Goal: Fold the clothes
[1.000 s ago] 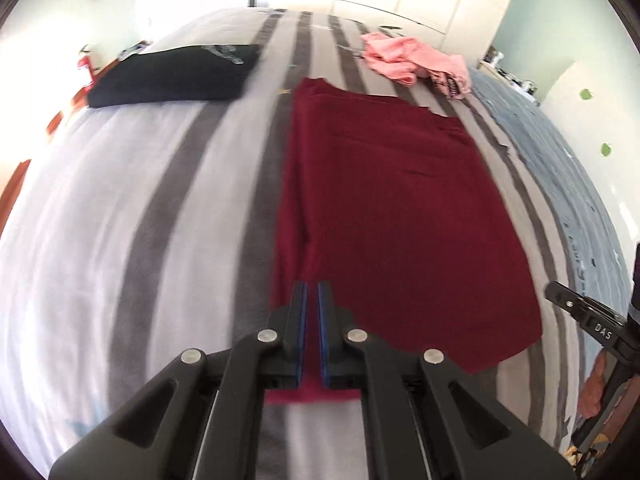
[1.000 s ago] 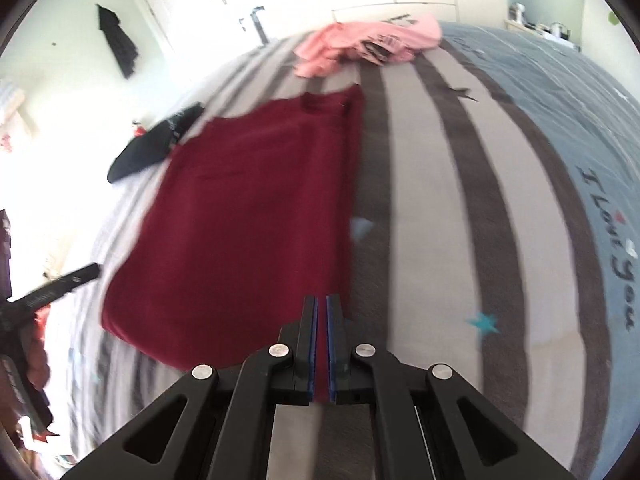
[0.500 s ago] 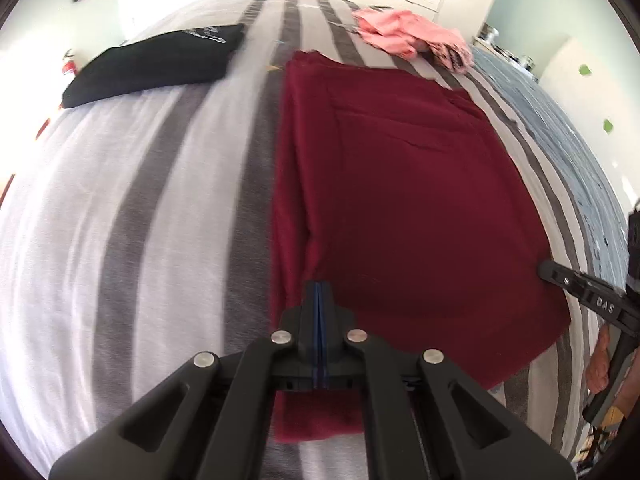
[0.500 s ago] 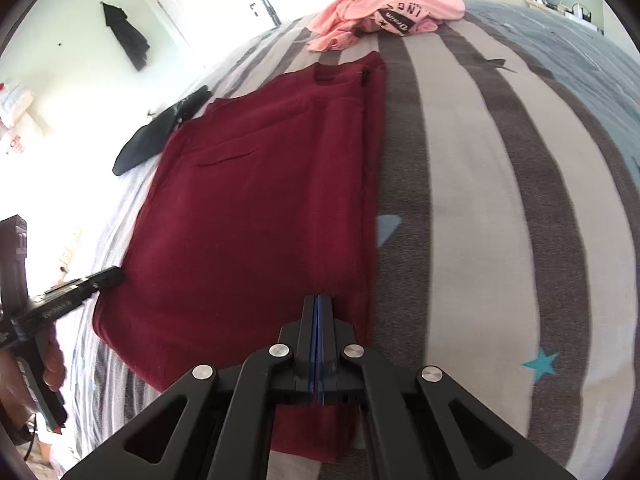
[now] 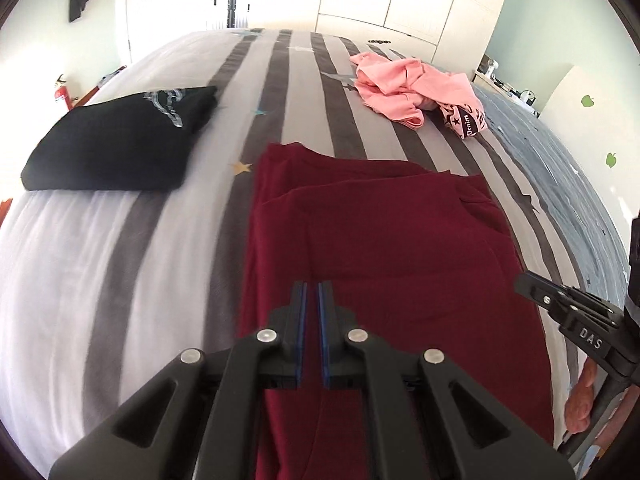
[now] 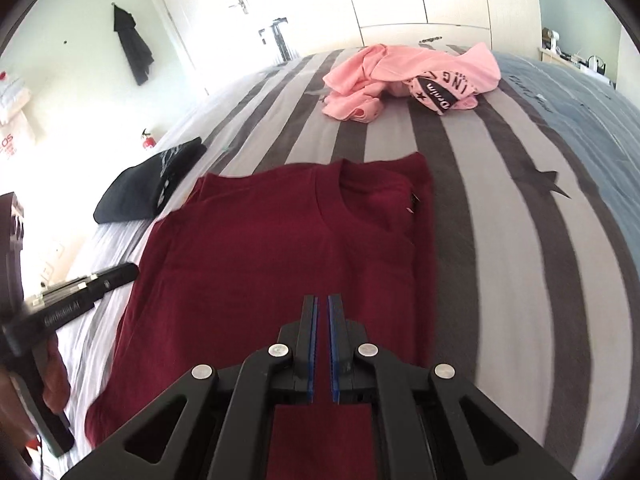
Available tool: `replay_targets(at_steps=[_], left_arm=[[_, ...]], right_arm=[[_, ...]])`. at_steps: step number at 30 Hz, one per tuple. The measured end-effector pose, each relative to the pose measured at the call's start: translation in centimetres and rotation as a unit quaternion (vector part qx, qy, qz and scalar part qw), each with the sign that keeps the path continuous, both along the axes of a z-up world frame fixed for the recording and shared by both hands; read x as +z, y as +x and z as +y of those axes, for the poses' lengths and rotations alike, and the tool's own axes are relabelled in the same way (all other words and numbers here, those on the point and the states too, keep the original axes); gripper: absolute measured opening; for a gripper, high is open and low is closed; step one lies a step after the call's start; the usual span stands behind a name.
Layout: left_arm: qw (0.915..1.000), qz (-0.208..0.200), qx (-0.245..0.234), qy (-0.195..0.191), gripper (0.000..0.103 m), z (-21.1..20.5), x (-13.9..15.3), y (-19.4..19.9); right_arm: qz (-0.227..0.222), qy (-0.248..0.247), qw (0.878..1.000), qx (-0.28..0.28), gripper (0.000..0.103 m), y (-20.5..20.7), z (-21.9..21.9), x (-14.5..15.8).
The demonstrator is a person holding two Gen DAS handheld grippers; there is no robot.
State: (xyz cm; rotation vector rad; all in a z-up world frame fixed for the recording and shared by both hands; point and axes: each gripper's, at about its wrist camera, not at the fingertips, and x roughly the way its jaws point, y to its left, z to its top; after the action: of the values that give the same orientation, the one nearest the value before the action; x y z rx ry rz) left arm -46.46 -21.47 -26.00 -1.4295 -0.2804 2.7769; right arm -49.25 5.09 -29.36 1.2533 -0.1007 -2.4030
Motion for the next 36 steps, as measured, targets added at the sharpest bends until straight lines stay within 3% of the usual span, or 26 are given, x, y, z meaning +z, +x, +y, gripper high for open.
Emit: replay_targets(at_steps=[4, 8, 13, 18, 24, 26, 32, 36], left_arm=[[0.9999, -0.01, 0.005, -0.006, 0.003, -0.4, -2.0, -2.3], [0.9995, -0.012, 0.024, 0.016, 0.002, -2.1, -2.5, -2.5], [0.9988, 0.002, 0.048, 0.012, 0.003, -2.6, -1.6, -3.4], [0.9999, 0.013, 0.011, 0.002, 0.003, -1.0, -1.3, -6.4], [0.9994, -0.011, 0.025, -0.021, 0.003, -2.5, -3.0, -10.2], [0.9986, -0.02, 0.04, -0.029, 0.003, -3.8, -3.4, -10.9], [0.9986, -0.007, 0.044, -0.027, 0.003, -6.3, -2.0, -9.9], [0.9995, 0.0, 0.031, -0.003, 0.012, -6.5, -0.5, -6.2]], right_arm=[[-0.006, -0.003, 1.0, -0.008, 0.006, -2.7, -1.2, -1.5], [-0.017, -0.008, 1.0, -0.014, 0.0, -4.6, -0.7, -3.6], [-0.012, -0.006, 0.999, -0.031, 0.0, -5.7, 0.3, -3.1], [-0.012, 0.002, 0.999, -0.039, 0.006, -8.1, -0.4, -3.0], [-0.012, 0.012, 0.999, -0.048, 0.006, -11.0, -1.2, -2.9], [-0.012, 0.015, 0.998, -0.052, 0.0, -11.9, -1.3, -2.9], [0.008, 0.025, 0.997, -0.07, 0.004, -11.8, 0.8, -0.9], [0.023, 0.034, 0.997, -0.061, 0.006, -10.1, 1.6, 0.8]])
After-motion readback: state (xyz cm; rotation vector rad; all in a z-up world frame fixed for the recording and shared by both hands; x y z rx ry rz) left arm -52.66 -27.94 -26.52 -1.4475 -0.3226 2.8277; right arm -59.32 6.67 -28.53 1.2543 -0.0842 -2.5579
